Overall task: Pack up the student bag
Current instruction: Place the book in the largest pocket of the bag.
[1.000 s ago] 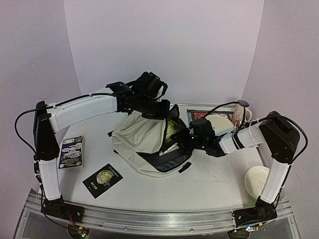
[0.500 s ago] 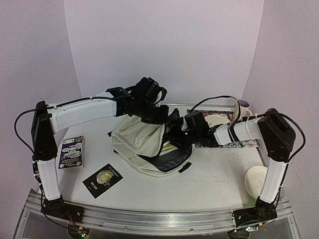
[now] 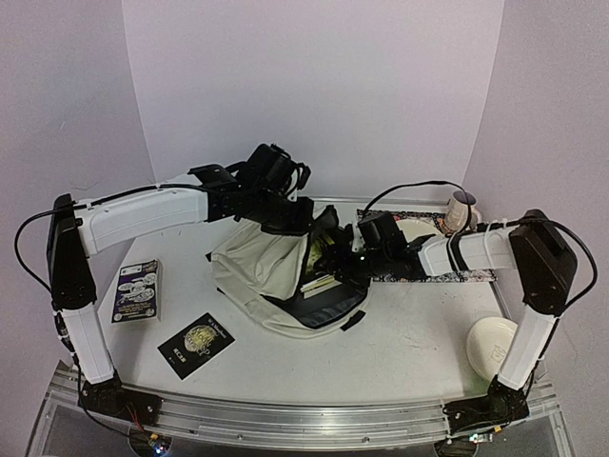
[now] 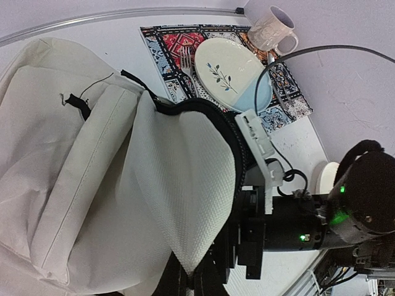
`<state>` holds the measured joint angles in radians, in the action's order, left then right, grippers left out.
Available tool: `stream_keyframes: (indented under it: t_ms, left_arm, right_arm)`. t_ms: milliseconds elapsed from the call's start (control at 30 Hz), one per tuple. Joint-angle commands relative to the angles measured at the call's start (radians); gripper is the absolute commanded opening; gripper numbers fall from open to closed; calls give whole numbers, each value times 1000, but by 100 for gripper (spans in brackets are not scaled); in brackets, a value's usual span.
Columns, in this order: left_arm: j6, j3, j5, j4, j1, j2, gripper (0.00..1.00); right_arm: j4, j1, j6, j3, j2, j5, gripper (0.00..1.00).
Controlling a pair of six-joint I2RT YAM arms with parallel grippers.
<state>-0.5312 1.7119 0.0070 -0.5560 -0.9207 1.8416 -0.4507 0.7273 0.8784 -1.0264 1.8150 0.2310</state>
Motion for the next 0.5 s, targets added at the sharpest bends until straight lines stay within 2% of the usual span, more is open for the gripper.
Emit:
stream_keyframes:
  t_ms: [0, 200, 367, 467]
  left_arm:
    - [1, -2, 18, 53, 0, -43, 2]
    - [-8, -54, 26, 59, 0, -57, 10]
    - [-20, -118, 7, 62, 1, -107, 38]
    - [-23, -153, -30, 64, 3, -148, 51]
  right_arm:
    - [98, 5, -97, 7, -96, -50, 75]
    - [126, 5, -159, 89, -214, -151, 82]
    - [149, 5, -218, 162, -345, -299, 89]
    - [189, 3, -262, 185, -417, -371, 94]
